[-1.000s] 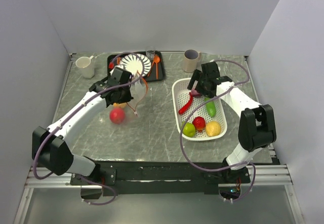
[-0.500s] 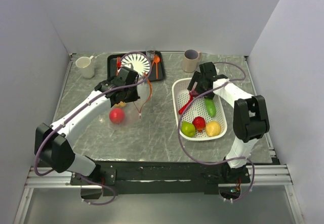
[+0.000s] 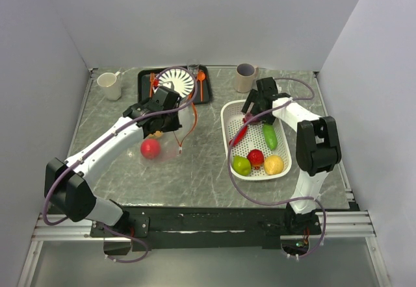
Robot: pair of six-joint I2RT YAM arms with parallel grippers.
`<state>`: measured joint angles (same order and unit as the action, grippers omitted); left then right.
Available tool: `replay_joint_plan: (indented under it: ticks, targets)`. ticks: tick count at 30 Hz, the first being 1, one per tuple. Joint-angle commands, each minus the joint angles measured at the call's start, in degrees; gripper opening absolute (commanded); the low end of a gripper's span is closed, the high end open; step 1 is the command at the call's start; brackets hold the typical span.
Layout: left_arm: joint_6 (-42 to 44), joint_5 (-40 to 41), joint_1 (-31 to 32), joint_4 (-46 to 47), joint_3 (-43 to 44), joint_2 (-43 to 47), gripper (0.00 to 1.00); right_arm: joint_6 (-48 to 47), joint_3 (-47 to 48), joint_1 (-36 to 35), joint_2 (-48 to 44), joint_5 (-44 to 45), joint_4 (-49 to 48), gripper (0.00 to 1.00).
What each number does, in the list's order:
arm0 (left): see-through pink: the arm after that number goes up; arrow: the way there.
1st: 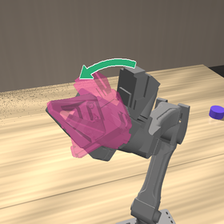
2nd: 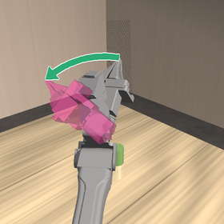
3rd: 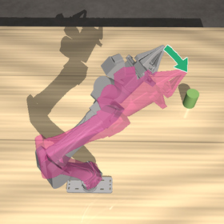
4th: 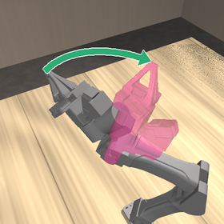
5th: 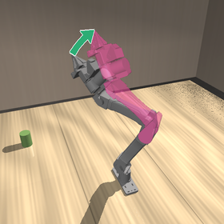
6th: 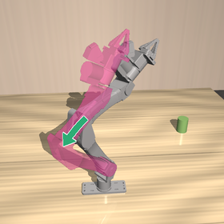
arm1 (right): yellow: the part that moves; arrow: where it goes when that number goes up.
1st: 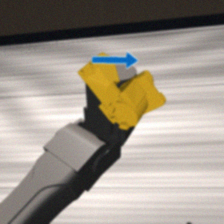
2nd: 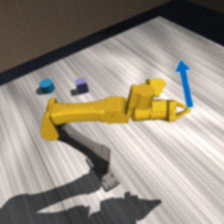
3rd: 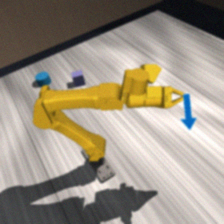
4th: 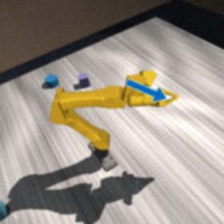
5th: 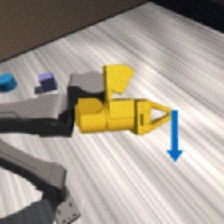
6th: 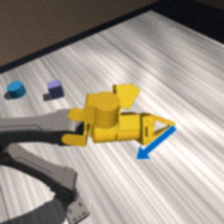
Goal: Place the food in the zip-top bag and seal the zipper
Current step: Pick up the fake vegetable from the bin.
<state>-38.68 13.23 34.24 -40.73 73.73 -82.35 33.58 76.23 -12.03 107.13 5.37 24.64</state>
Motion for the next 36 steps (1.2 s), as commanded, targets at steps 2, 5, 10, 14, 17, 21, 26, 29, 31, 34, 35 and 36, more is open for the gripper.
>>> replay_joint_plan:
  ticks: [2,5,10,14,17,21,26,29,31,34,35,36]
  targets:
    - [0.1,-1.0,0.3,2.0,0.5,2.2,0.01,-0.3,1.5,0.9,0.4,1.1,-2.3,0.93]
    - [0.1,-1.3,0.3,1.8,0.7,2.3,0.01,-0.4,1.2,1.0,0.0,0.7,-2.5,0.79]
    - [0.1,-1.6,0.3,2.0,0.7,2.3,0.01,-0.8,1.5,1.1,0.9,-0.3,-2.0,0.65]
    - [0.2,-1.9,0.3,2.1,0.4,2.0,0.01,-1.0,0.6,1.3,0.5,-2.0,-2.7,0.46]
    - [-0.1,-2.2,0.3,2.3,0.0,2.2,0.01,-1.1,-0.6,1.1,-0.5,-2.7,-3.6,0.36]
    - [-0.1,-2.6,0.3,2.8,-0.4,2.3,0.01,-1.7,-2.0,1.2,-3.1,-3.0,-3.6,0.27]
    - [-0.1,-2.9,0.3,2.6,-0.4,2.3,0.01,-2.2,-4.3,1.2,-7.9,-4.0,-4.3,0.26]
    - [-0.1,-3.0,0.3,2.8,-0.5,2.2,0.01,-2.4,-6.1,1.2,-13.0,-5.9,-4.9,0.26]
    - [-0.1,-3.0,0.3,2.9,-0.6,2.2,0.01,-1.7,-7.9,1.0,-15.1,-8.8,-5.2,0.23]
    - [-0.1,-3.4,0.5,3.3,-0.7,1.9,0.01,-0.7,-10.8,-0.2,-19.8,-12.8,-7.7,0.2]
    - [-0.1,-3.6,0.6,3.3,-0.5,1.8,0.01,-0.4,-11.6,-0.8,-21.9,-13.4,-8.3,0.2]
    - [0.0,-3.7,0.6,3.3,-0.3,1.7,0.01,0.0,-11.7,-1.7,-22.7,-14.1,-8.3,0.2]
